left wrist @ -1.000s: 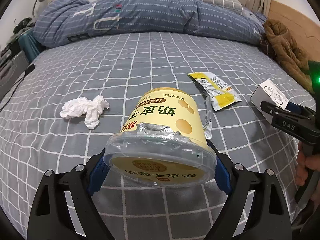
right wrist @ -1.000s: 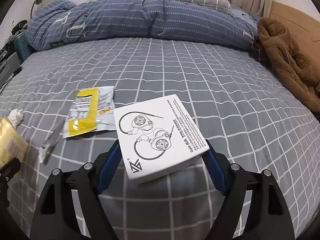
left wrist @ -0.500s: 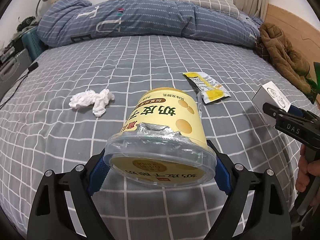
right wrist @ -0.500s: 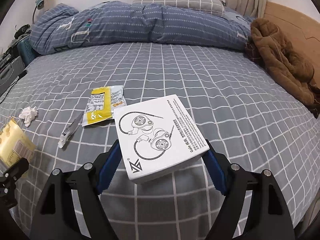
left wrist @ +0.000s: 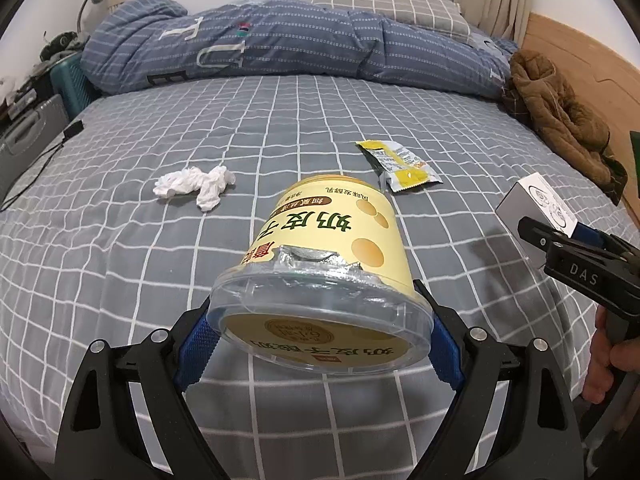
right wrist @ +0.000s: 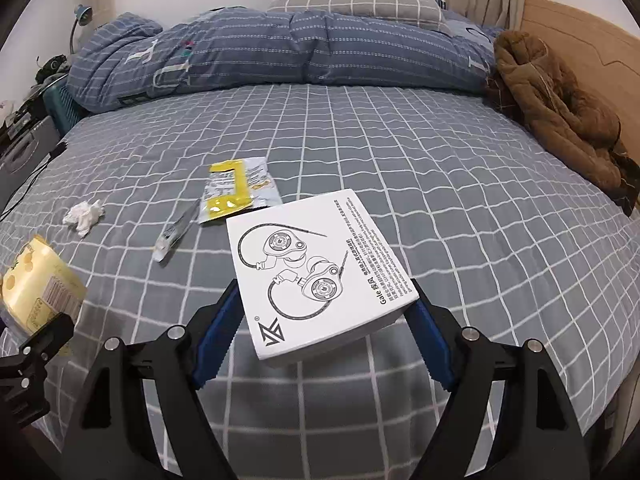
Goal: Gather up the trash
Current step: 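Carry the white box and yellow tub off the bed down over the bin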
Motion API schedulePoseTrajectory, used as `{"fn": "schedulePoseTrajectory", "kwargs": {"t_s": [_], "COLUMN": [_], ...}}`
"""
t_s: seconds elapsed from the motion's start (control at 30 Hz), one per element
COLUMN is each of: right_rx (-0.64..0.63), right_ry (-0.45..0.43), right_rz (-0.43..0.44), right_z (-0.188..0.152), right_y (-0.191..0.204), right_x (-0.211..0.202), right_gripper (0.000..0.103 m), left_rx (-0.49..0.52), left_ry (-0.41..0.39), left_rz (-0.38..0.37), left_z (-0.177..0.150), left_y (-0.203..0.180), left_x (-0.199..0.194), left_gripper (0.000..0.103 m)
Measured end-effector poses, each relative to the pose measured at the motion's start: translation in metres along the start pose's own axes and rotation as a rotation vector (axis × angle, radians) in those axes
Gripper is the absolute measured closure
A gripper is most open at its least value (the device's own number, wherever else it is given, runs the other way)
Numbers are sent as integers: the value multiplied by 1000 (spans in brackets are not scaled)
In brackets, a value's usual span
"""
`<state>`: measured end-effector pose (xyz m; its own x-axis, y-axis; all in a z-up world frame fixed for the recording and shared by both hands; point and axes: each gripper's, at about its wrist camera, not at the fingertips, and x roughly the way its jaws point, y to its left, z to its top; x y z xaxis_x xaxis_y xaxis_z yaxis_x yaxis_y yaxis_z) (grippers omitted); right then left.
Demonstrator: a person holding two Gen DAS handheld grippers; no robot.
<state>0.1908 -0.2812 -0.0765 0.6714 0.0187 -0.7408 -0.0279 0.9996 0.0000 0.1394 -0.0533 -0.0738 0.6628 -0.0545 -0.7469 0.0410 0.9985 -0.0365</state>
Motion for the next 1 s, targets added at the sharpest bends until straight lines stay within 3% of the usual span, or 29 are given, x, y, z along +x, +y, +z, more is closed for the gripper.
{"fn": "schedulePoseTrajectory", "kwargs": {"t_s": [1.0], "right_rx": [-15], "right_ry": [22], "right_rz": [59], "right_z": [-75], "right_y": [21], "right_x": [-79], "right_gripper": [27], "left_rx": [-17], "left_ry": [19], "left_rz": [-4], "left_z": [-65], "left_y": [-7], "left_x": [-52], "left_gripper": [17]}}
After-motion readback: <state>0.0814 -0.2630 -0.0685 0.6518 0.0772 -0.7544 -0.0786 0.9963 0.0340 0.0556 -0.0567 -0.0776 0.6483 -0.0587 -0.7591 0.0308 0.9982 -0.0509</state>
